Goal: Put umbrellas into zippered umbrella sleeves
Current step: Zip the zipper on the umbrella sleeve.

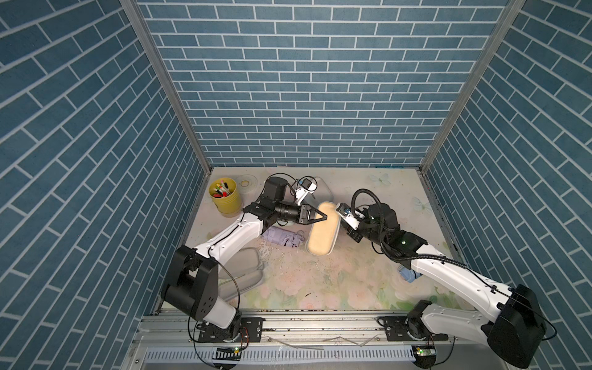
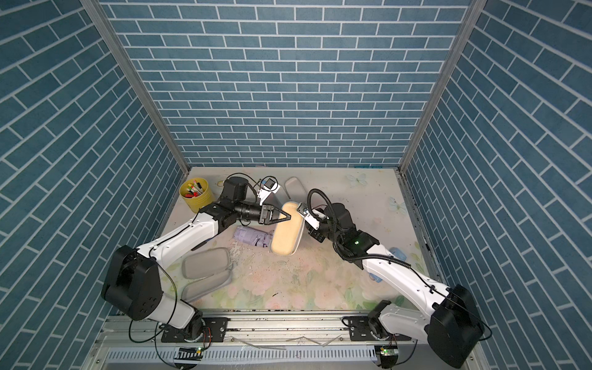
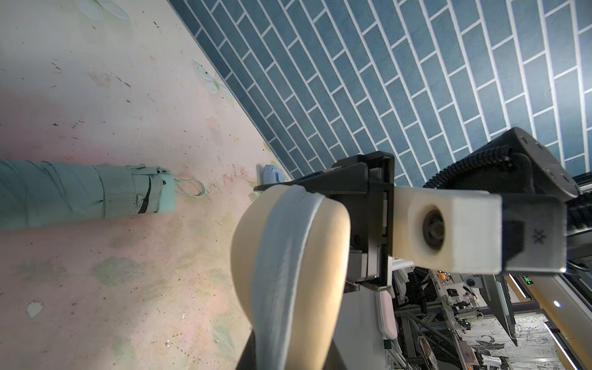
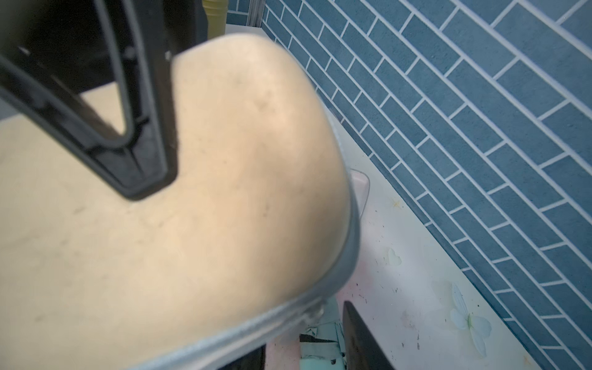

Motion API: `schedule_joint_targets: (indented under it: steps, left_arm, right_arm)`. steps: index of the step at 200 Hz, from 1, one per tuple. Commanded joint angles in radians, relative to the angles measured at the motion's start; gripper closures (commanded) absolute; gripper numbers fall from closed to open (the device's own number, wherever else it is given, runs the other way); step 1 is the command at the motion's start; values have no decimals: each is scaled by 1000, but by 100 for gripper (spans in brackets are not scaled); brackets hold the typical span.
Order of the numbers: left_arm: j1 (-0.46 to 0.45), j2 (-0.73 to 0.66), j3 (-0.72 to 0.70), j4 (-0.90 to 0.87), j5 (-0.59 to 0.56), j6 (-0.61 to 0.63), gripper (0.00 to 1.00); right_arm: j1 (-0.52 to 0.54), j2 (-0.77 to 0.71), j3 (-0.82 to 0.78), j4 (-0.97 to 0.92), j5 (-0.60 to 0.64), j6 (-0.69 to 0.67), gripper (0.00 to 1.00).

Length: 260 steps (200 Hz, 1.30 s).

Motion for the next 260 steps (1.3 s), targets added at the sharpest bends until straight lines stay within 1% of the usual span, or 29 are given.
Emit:
schedule_joint_targets:
  steps: [1,43,65,89,124,139,155,175,191,213,242,260]
  left_arm:
    - [-17,5,43,-11,14,28,82]
    - [-38,18,73,-100,-17,85,83]
    - [-55,30,94,-143,-35,110,83]
    - [-61,40,103,-157,-47,114,84]
    - [-57,43,117,-180,-73,120,87]
    - [-50,41,122,-168,-93,99,88]
    - [-37,37,109,-105,-116,29,90]
    - [-36,29,95,-45,-147,-27,91]
    - [-22,22,73,0,-184,-71,95]
    - [-1,17,30,112,-232,-161,96]
    - [31,16,-10,180,-323,-207,97]
    - [73,9,-69,292,-384,-297,99]
  right_arm:
    - [10,10,48,39,4,-56,61]
    - [11,17,69,30,-17,-70,64]
    - [13,24,80,35,-27,-74,68]
    - [16,35,89,22,-44,-77,79]
    - [23,24,68,-5,-23,-91,100]
    - [42,14,42,-42,0,-124,100]
    - [74,-3,5,-75,17,-150,100]
    - [112,-19,-28,-114,33,-151,100]
    - [145,-26,-47,-143,51,-150,100]
    - [178,-38,-69,-151,19,-99,100]
    - [234,-24,-84,-157,-8,-38,100]
    - [251,-20,-87,-166,-30,6,100]
